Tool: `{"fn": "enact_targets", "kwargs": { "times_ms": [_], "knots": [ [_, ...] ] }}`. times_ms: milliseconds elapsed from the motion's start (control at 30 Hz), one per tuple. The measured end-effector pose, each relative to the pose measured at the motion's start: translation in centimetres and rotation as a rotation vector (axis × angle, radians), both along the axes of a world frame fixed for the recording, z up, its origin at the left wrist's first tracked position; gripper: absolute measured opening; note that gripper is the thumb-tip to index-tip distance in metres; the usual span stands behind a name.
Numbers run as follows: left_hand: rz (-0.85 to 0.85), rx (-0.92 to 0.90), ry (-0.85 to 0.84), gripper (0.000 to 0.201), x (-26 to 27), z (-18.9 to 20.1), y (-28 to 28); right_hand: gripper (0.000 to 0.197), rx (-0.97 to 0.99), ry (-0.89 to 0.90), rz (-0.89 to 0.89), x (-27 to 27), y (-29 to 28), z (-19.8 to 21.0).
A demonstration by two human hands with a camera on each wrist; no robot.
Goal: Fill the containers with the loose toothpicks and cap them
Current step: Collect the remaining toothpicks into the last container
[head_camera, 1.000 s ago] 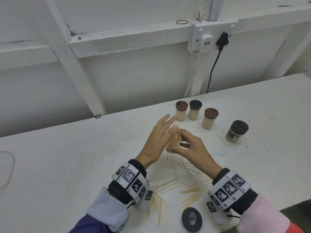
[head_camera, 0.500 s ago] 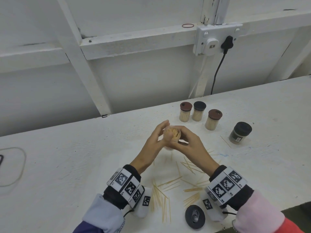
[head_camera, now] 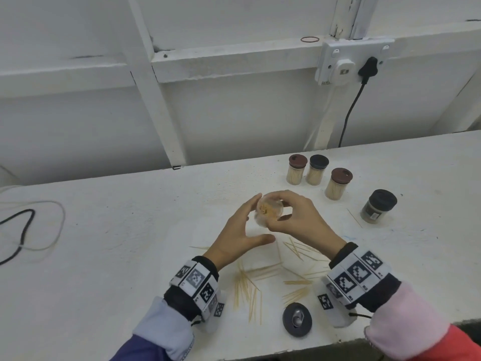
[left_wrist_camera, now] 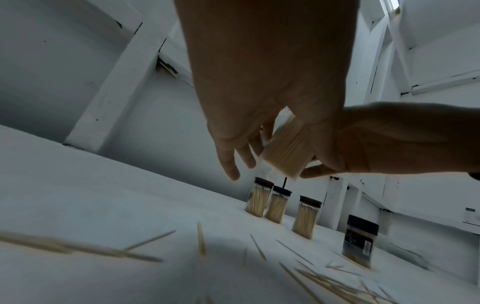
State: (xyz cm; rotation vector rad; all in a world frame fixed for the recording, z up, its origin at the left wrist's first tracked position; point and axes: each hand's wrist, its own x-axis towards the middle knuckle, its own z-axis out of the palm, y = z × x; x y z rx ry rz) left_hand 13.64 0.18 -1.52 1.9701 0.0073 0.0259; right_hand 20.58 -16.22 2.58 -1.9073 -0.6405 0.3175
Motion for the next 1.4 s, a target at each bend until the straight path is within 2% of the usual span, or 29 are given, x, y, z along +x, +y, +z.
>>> {"fn": "enact_targets", "kwargs": {
  "times_ms": [100,200,267,300,367,433,467,567,767,833,967,1100,1200,1267,1333,1400],
  "knots": [
    [0.051,-0.055,-0.017,0.087,-0.7,0.1,-0.5,0.046,-0.047,0.056,0.118,-0.7,0.0,0.5],
    [0.069,-0.064,0.001,0.079,-1.4,0.1,-1.1,0.058,-0.078,0.267,0.272,-0.3,-1.0,0.8],
    [0.118,-0.080,0.004,0.065,-1.6,0.1,-1.0,0.061,-0.124,0.344,0.152,1.3,-2.3,0.7],
    [0.154,-0.091,0.000,0.057,-1.8,0.0,-0.7,0.059,-0.215,0.298,0.030,2.5,-3.2,0.4],
    [0.232,-0.120,-0.004,0.048,-2.1,-0.1,-0.1,0.056,-0.579,0.144,-0.162,5.3,-5.7,-0.9],
    [0.297,-0.141,-0.014,0.046,-2.5,-0.2,0.7,0.053,-0.923,0.102,-0.182,7.4,-7.9,-2.3],
    [0.323,-0.147,-0.013,0.046,-2.7,-0.3,1.1,0.050,-1.029,0.119,-0.168,8.0,-8.7,-3.0],
    [0.386,-0.141,0.008,0.048,-3.3,-0.8,2.3,0.040,-1.164,0.093,-0.138,8.0,-9.5,-4.4],
    [0.446,-0.121,0.044,0.049,-4.2,-1.8,3.6,0.028,-1.250,-0.155,-0.140,7.5,-9.2,-5.3],
    [0.454,-0.116,0.049,0.049,-4.4,-1.9,3.7,0.025,-1.225,-0.208,-0.121,7.3,-9.1,-5.6],
    [0.454,-0.121,0.053,0.048,-4.4,-2.0,3.6,0.031,-1.116,-0.230,-0.059,6.4,-7.9,-5.6],
    [0.435,-0.119,0.046,0.046,-4.2,-2.2,3.1,0.043,-1.022,-0.214,0.119,4.0,-6.1,-5.4],
    [0.428,-0.099,0.045,0.047,-4.1,-2.5,3.0,0.048,-0.851,-0.184,0.214,3.0,-5.7,-5.7],
    [0.428,-0.083,0.047,0.048,-3.9,-2.7,3.1,0.045,-0.717,-0.133,0.189,2.9,-5.8,-5.6],
    [0.433,-0.073,0.051,0.047,-3.8,-2.9,3.1,0.048,-0.772,-0.132,0.170,2.6,-5.9,-5.3],
    [0.437,-0.057,0.044,0.047,-3.7,-3.0,3.0,0.057,-0.946,-0.176,0.199,2.2,-5.7,-5.3]
  ]
}}
